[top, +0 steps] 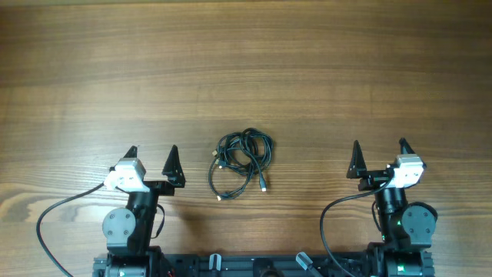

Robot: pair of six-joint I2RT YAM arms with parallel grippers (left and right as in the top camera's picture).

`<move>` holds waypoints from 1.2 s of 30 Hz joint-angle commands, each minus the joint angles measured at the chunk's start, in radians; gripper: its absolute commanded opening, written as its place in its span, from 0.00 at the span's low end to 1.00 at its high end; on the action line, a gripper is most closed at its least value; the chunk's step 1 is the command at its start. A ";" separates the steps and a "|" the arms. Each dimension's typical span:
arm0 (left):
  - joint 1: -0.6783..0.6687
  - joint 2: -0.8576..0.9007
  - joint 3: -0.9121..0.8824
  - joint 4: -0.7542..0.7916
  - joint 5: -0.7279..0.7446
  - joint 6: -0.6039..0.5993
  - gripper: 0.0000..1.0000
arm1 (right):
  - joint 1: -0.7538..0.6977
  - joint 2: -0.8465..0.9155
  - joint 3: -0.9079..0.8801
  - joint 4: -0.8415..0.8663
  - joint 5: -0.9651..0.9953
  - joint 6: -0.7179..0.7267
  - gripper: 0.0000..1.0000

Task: Untangle cables
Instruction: 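Raise both grippers from rest and move toward the black cable bundle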

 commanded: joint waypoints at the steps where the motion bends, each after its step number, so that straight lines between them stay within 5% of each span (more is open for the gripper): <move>1: -0.004 -0.005 -0.005 -0.011 -0.084 0.034 1.00 | 0.007 0.002 -0.001 0.008 -0.047 -0.065 1.00; 14: -0.004 -0.005 -0.005 -0.011 -0.084 0.034 1.00 | 0.007 0.002 -0.001 0.011 -0.080 -0.013 1.00; 16: -0.004 -0.005 -0.005 -0.011 -0.084 0.034 1.00 | 0.007 0.002 -0.001 0.026 -0.248 0.391 1.00; 19: -0.004 -0.005 -0.005 -0.011 -0.084 0.034 1.00 | 0.007 0.003 -0.001 0.030 -0.232 0.890 1.00; 21: -0.004 -0.005 -0.005 -0.011 -0.084 0.034 1.00 | 0.007 0.003 -0.001 0.043 -0.211 1.014 1.00; 28: -0.004 -0.005 -0.005 -0.011 -0.084 0.034 1.00 | 0.006 0.008 0.112 0.191 -0.336 0.639 1.00; 36: -0.004 -0.005 -0.005 -0.011 -0.084 0.034 1.00 | 0.007 0.447 0.702 -0.463 -0.333 0.357 1.00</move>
